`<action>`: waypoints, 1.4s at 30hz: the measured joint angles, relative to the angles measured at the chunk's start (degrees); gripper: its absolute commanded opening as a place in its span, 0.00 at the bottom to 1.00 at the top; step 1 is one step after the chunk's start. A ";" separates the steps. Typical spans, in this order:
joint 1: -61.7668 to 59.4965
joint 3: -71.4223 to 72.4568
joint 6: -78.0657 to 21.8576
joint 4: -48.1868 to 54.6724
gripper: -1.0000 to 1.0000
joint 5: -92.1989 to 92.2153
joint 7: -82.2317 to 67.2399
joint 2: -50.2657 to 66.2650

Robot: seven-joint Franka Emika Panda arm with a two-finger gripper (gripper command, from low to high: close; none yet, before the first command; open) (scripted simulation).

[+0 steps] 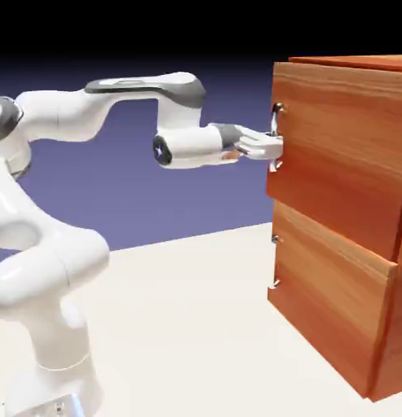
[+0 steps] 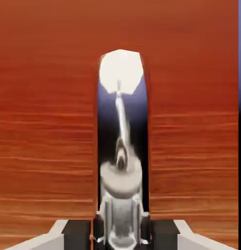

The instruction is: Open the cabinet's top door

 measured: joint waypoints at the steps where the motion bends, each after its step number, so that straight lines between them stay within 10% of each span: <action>1: 2.07 -2.05 -1.81 -2.06 0.00 -1.65 0.23 -0.31; 19: 17.04 -39.44 -34.99 -24.53 0.00 -38.19 4.66 -8.95; 42: 28.97 -83.52 -58.71 -15.92 0.00 -80.84 0.31 3.80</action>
